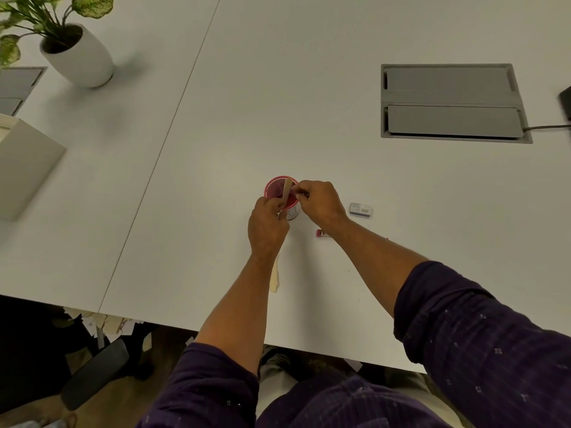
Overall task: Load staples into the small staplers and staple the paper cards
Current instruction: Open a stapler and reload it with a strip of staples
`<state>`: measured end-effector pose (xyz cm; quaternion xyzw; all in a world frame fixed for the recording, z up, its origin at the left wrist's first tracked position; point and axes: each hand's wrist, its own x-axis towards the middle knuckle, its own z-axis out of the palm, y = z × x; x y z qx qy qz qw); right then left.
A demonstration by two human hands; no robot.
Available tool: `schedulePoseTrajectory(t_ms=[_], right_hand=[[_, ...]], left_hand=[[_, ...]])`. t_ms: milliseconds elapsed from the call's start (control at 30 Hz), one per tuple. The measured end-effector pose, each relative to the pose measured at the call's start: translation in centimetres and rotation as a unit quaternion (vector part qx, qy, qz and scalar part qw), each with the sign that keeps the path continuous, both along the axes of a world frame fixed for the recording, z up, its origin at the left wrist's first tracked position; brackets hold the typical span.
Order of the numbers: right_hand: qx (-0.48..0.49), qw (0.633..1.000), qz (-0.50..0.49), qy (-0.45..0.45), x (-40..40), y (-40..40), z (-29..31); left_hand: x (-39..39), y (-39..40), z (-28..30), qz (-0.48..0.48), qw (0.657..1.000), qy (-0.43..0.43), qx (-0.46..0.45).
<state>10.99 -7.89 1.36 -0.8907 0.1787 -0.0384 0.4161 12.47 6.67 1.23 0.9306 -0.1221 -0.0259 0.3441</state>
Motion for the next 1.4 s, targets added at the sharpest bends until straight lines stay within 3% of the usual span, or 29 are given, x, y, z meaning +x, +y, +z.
schedulePoseTrajectory(t_ms=[300,533,833,1067,1400], right_hand=[[-0.007,0.999,-0.010,-0.040,-2.0,-1.4,0.0],[-0.069,0.997,0.031,-0.002,-5.7,-4.5,-0.9],[-0.079,0.988,-0.090,0.095,-9.1,-10.2,-3.7],[-0.059,0.979,-0.078,0.176,-9.5,-12.7,-4.4],[-0.148,0.968,-0.027,0.201,-9.2,-12.8,-5.2]], left_hand=[[-1.1,-1.5,0.1,-0.014,0.998,-0.058,-0.035],[-2.2,-5.1,-0.4,-0.105,0.989,-0.104,-0.029],[-2.3,-10.1,-1.9,-0.198,0.977,0.000,0.075],[-2.6,-12.6,-3.0,-0.207,0.971,0.059,0.100],[-2.7,-14.3,-4.4,-0.292,0.937,0.012,0.192]])
